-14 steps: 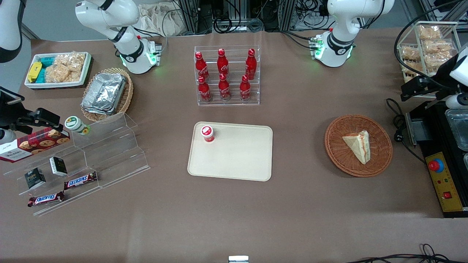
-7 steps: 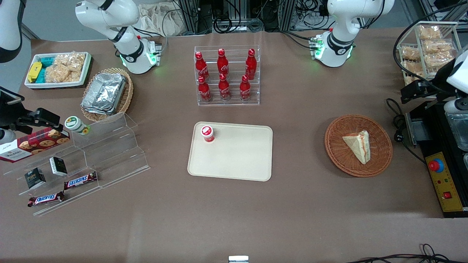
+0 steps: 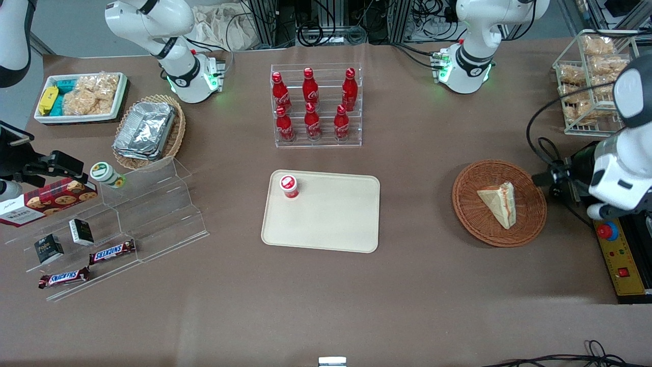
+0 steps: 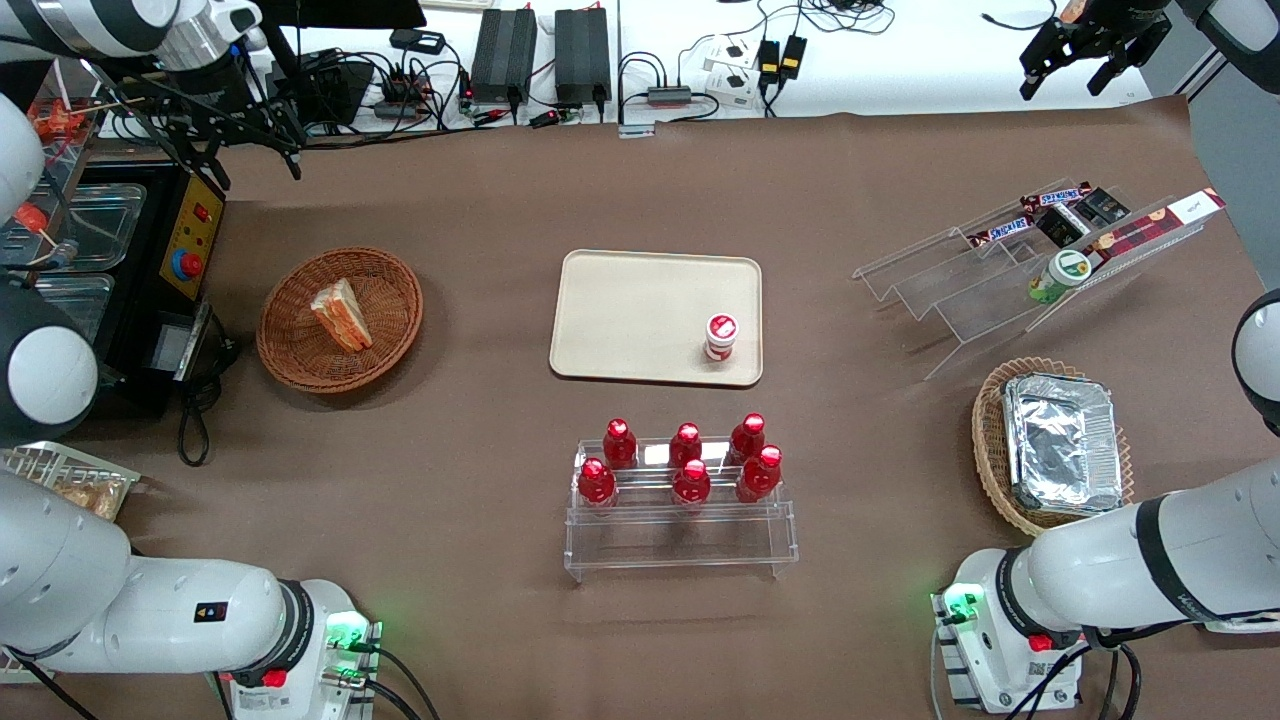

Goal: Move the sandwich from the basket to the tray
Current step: 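Close the left gripper on the wrapped sandwich in the basket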

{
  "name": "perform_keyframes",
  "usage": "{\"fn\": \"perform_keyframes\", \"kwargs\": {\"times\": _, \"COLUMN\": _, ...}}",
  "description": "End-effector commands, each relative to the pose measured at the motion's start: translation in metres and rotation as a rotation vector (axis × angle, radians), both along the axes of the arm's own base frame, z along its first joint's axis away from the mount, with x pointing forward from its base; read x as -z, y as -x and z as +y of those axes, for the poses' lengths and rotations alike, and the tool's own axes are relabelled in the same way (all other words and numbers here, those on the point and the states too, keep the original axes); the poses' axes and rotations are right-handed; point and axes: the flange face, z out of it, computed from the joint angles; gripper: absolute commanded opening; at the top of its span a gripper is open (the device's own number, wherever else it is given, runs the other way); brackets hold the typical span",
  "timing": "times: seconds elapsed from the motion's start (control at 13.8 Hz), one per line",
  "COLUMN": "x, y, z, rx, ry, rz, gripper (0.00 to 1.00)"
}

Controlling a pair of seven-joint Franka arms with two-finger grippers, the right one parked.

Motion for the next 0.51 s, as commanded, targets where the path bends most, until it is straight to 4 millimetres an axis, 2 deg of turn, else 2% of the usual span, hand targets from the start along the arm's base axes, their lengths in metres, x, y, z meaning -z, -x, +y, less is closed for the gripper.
{"fn": "perform_keyframes", "kwargs": {"times": 0.0, "x": 0.054, "y": 0.0, "z": 0.021, "rx": -0.102, "ry": 0.036, "rz": -0.007, "gripper": 1.0}}
{"fn": "perform_keyframes", "kwargs": {"times": 0.14, "x": 0.101, "y": 0.005, "z": 0.027, "rx": -0.141, "ry": 0.048, "rz": -0.013, "gripper": 1.0}}
{"fn": "perform_keyframes", "kwargs": {"times": 0.43, "x": 0.174, "y": 0.025, "z": 0.028, "rx": -0.194, "ry": 0.068, "rz": -0.034, "gripper": 1.0}}
